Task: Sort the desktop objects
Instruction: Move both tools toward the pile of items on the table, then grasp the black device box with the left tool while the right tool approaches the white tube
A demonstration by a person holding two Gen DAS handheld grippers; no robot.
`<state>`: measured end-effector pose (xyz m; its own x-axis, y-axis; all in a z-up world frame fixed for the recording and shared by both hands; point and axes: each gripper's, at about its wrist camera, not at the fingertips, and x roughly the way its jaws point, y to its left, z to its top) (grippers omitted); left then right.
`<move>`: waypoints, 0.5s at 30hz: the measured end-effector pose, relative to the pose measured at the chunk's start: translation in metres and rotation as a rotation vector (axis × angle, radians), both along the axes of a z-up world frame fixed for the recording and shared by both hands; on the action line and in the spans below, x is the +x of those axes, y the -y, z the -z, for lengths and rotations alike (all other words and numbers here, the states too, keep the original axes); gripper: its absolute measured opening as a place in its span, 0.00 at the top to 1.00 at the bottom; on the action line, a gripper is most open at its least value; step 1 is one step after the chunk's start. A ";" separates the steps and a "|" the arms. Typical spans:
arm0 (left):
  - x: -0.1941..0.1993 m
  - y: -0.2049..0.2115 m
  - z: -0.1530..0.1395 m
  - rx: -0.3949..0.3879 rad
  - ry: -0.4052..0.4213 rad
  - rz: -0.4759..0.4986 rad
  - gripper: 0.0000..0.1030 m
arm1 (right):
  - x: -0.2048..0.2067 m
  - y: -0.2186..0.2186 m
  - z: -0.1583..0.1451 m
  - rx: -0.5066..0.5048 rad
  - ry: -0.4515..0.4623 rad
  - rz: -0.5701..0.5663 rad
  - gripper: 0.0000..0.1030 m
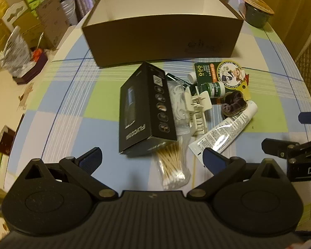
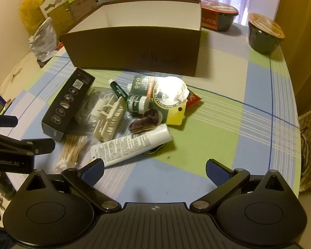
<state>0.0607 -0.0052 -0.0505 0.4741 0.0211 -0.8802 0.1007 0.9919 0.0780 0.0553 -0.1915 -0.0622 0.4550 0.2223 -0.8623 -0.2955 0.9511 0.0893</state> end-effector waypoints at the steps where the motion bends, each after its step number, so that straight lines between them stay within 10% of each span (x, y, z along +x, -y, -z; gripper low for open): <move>1: 0.002 0.002 0.002 0.008 0.007 0.009 0.04 | 0.001 0.001 0.001 0.002 -0.002 0.005 0.02; 15: 0.041 0.023 0.038 0.172 0.057 0.122 0.19 | 0.011 0.014 0.012 0.008 -0.032 0.069 0.02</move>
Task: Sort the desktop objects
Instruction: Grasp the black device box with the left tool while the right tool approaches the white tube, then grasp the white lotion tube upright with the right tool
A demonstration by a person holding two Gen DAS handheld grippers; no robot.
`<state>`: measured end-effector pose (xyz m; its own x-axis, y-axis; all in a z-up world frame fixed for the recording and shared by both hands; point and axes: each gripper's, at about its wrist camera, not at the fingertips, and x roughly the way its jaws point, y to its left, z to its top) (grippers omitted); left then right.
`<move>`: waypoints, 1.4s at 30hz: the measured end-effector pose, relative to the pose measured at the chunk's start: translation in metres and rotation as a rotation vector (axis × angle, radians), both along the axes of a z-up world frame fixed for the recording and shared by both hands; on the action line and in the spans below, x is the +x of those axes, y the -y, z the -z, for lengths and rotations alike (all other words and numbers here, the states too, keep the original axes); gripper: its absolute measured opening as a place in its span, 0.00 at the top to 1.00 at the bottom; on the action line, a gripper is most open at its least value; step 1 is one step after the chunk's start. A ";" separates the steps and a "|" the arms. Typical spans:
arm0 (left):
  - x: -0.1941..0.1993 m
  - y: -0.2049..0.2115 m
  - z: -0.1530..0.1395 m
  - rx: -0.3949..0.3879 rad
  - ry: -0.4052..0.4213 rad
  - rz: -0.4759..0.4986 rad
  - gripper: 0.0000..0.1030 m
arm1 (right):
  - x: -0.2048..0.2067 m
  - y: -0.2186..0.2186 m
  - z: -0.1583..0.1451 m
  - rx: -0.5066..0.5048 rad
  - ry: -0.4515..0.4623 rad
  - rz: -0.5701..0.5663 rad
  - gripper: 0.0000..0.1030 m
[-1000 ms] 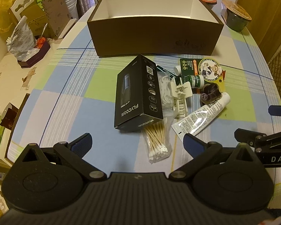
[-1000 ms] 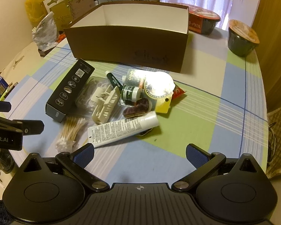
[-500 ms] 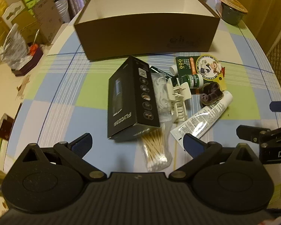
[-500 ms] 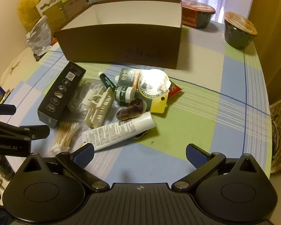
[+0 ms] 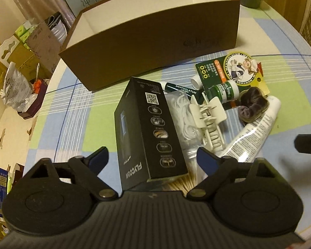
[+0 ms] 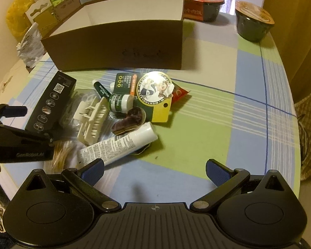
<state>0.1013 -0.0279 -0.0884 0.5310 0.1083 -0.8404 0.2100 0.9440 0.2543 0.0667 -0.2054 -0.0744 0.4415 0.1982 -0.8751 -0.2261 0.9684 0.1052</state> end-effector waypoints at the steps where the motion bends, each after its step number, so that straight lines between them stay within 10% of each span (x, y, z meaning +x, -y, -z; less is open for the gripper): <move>1: 0.002 -0.001 0.001 0.000 0.000 0.000 0.22 | 0.000 0.000 0.001 0.002 -0.001 0.001 0.02; 9: 0.013 -0.041 -0.010 -0.121 0.014 -0.091 0.58 | 0.001 -0.004 0.005 0.047 0.002 -0.004 0.02; 19: 0.015 -0.078 -0.015 -0.200 0.013 -0.114 0.61 | 0.017 -0.011 0.030 0.211 -0.122 0.132 0.03; 25: 0.017 -0.078 -0.013 -0.200 0.003 -0.083 0.61 | 0.030 -0.006 0.039 0.338 -0.170 0.281 0.39; 32: 0.022 -0.082 -0.010 -0.215 -0.017 -0.053 0.60 | 0.044 -0.013 0.050 0.340 -0.179 0.365 0.57; 42: 0.025 -0.088 -0.008 -0.231 -0.036 -0.011 0.60 | 0.052 -0.016 0.036 0.055 -0.168 -0.139 0.63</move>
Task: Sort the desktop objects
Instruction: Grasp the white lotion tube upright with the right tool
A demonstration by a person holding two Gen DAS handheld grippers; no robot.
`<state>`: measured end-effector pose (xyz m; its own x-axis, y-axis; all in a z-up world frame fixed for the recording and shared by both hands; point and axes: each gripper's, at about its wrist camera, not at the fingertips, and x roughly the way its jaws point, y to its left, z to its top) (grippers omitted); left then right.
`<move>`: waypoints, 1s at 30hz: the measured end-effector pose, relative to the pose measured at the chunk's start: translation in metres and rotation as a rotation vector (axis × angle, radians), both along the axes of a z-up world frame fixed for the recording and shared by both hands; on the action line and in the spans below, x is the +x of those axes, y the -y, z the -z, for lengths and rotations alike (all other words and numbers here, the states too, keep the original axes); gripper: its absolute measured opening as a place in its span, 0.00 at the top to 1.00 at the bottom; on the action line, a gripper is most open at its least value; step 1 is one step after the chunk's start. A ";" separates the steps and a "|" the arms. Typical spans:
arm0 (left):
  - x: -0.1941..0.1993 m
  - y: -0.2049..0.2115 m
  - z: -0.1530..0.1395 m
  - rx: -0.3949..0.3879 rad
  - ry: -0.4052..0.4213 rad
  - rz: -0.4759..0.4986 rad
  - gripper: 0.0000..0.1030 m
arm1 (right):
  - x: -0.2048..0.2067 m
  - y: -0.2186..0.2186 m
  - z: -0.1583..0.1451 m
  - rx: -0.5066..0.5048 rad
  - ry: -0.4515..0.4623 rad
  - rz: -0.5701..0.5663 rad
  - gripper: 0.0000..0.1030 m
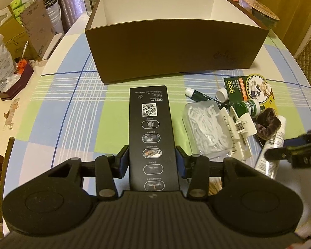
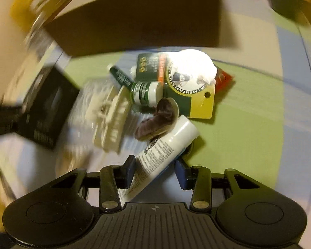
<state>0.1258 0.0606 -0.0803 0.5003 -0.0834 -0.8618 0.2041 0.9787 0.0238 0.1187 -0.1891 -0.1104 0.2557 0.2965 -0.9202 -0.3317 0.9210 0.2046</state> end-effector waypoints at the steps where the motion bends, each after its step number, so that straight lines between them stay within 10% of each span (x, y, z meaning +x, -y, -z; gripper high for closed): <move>1: 0.000 0.000 0.000 0.002 0.000 0.007 0.60 | -0.001 0.004 -0.001 -0.019 0.004 -0.022 0.63; 11: 0.003 -0.001 0.001 0.002 -0.002 0.033 0.60 | -0.015 0.023 0.001 -0.087 0.035 0.197 0.59; 18: 0.007 0.000 0.001 0.008 -0.003 0.058 0.60 | -0.023 0.032 -0.001 -0.158 0.032 0.034 0.60; 30: 0.017 -0.001 0.003 0.016 -0.027 0.061 0.45 | -0.023 0.037 0.011 -0.170 0.132 0.209 0.59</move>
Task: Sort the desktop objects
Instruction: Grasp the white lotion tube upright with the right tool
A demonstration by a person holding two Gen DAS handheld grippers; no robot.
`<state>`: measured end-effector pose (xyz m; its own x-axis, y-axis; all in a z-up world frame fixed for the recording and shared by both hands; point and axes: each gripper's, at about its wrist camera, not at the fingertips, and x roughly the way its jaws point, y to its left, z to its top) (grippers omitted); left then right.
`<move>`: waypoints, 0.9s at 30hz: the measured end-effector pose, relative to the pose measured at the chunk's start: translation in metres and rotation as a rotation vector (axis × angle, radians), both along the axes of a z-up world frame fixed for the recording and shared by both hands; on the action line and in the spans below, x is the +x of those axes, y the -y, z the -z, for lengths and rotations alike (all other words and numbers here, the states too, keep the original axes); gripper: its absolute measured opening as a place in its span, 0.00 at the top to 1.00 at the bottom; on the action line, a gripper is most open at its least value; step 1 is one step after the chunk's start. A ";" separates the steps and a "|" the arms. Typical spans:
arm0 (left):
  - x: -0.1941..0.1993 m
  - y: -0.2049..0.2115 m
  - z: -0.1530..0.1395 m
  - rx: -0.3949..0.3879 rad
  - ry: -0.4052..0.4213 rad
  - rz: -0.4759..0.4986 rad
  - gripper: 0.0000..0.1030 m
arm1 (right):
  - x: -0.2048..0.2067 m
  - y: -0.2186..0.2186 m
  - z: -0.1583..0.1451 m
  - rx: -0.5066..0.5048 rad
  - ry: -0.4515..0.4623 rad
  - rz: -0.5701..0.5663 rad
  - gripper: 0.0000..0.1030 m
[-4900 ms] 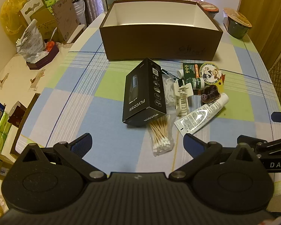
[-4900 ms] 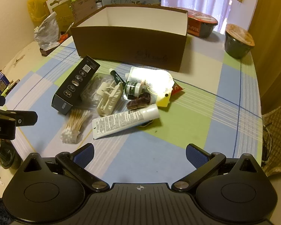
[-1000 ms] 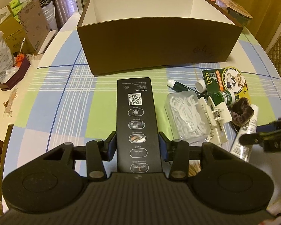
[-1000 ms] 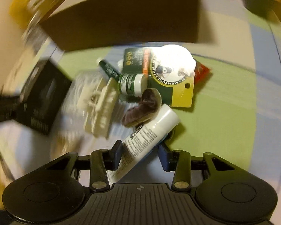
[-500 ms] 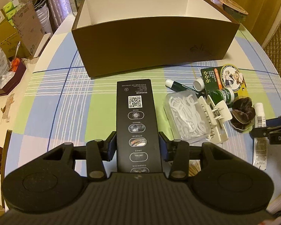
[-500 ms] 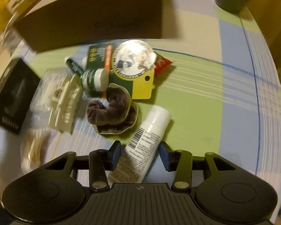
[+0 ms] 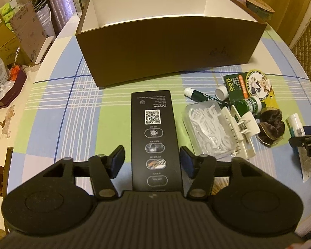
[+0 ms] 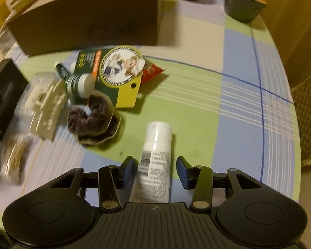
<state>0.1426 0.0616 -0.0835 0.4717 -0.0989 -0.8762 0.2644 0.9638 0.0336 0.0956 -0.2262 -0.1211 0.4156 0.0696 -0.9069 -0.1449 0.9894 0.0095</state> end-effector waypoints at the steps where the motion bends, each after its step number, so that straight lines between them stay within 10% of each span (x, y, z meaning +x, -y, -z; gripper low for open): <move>1: 0.002 0.000 0.001 0.002 -0.004 -0.001 0.43 | 0.001 0.000 0.000 0.000 0.003 0.008 0.59; 4: 0.008 0.001 0.005 0.007 -0.022 -0.016 0.41 | 0.001 -0.001 0.001 -0.002 0.011 0.012 0.59; 7: 0.010 0.002 0.008 -0.009 -0.036 -0.013 0.62 | -0.003 -0.002 0.001 0.000 0.037 0.000 0.71; 27: -0.014 0.000 -0.015 -0.031 0.037 -0.008 0.63 | -0.015 -0.019 -0.055 0.123 0.149 -0.048 0.74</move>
